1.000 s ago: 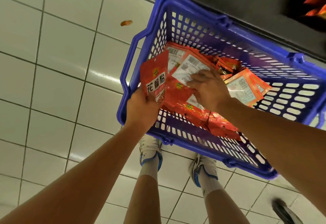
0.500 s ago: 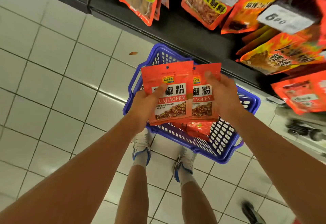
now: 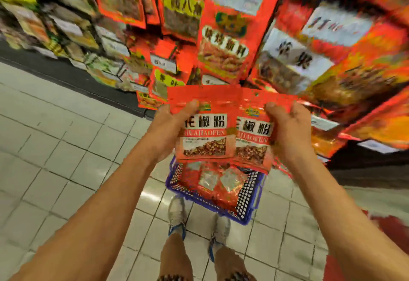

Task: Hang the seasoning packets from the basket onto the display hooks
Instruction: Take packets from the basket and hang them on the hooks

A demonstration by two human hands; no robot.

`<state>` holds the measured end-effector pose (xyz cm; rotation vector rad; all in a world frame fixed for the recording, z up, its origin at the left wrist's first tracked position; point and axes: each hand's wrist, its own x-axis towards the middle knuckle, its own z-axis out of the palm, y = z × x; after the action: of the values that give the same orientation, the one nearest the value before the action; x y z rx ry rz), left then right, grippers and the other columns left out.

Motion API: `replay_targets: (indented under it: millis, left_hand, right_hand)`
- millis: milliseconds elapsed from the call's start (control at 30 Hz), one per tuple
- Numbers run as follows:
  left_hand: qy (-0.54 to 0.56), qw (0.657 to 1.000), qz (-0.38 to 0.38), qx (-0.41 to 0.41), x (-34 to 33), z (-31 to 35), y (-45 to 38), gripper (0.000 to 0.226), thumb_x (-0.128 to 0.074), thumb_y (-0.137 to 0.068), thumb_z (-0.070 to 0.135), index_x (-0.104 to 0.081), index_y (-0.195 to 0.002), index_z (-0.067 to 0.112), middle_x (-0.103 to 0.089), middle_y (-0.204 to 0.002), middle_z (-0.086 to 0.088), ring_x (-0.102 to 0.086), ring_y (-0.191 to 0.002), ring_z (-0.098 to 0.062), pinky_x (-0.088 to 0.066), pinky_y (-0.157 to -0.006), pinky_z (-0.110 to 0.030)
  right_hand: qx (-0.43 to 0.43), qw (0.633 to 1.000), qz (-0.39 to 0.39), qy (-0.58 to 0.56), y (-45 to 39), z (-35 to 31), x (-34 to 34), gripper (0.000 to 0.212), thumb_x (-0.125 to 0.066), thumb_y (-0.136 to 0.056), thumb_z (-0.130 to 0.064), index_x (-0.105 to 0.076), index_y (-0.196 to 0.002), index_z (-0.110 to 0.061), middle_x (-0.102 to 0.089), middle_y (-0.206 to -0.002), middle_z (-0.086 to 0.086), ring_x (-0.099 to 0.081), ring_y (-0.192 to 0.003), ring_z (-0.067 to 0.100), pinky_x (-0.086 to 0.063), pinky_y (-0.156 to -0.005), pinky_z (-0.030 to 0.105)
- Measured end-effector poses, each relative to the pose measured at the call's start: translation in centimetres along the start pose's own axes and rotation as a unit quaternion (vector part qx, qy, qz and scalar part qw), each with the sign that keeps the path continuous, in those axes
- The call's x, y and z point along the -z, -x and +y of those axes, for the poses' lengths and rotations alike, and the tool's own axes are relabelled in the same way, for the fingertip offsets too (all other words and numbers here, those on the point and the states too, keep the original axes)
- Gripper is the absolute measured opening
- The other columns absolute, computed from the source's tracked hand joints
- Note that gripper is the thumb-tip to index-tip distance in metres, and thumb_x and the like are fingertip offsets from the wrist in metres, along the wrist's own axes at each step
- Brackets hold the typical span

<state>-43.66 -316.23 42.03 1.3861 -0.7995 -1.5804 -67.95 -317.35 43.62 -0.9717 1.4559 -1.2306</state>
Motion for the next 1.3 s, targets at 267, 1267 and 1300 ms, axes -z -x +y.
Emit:
replay_targets:
  millis: [267,1267,1300]
  left_hand:
    - [-0.013,0.981,-0.066,-0.18,-6.6,20.9,6.1,0.008,-0.071,-0.09,0.023,-0.076,-0.091,0.018,-0.078,-0.083,0.0,-0.074,-0.071,-0.015,-0.061,-0.062,-0.033]
    - [-0.073,0.93,-0.089,-0.349,-15.3,44.7,8.8,0.023,-0.071,-0.093,0.034,-0.067,-0.104,0.014,-0.08,-0.086,-0.004,-0.078,-0.077,-0.021,-0.059,-0.066,-0.033]
    - [-0.071,0.93,-0.09,-0.35,-15.2,44.8,8.7,0.022,-0.071,-0.093,0.034,-0.067,-0.104,0.015,-0.08,-0.086,-0.004,-0.078,-0.078,-0.021,-0.059,-0.067,-0.034]
  right_hand:
    - [0.219,0.973,0.073,0.028,3.6,-22.4,2.2,0.016,-0.069,-0.081,-0.044,-0.072,-0.066,-0.045,-0.064,-0.057,-0.027,-0.056,-0.06,-0.002,-0.053,-0.067,0.033]
    - [0.262,0.946,0.187,0.03,-5.6,-50.0,2.4,0.019,-0.075,-0.079,-0.037,-0.071,-0.064,-0.026,-0.077,-0.077,0.006,-0.075,-0.078,0.031,-0.061,-0.077,0.058]
    - [0.258,0.945,0.196,0.04,-6.0,-50.1,2.3,0.024,-0.076,-0.081,-0.038,-0.069,-0.064,-0.022,-0.076,-0.076,0.004,-0.075,-0.076,0.03,-0.061,-0.077,0.056]
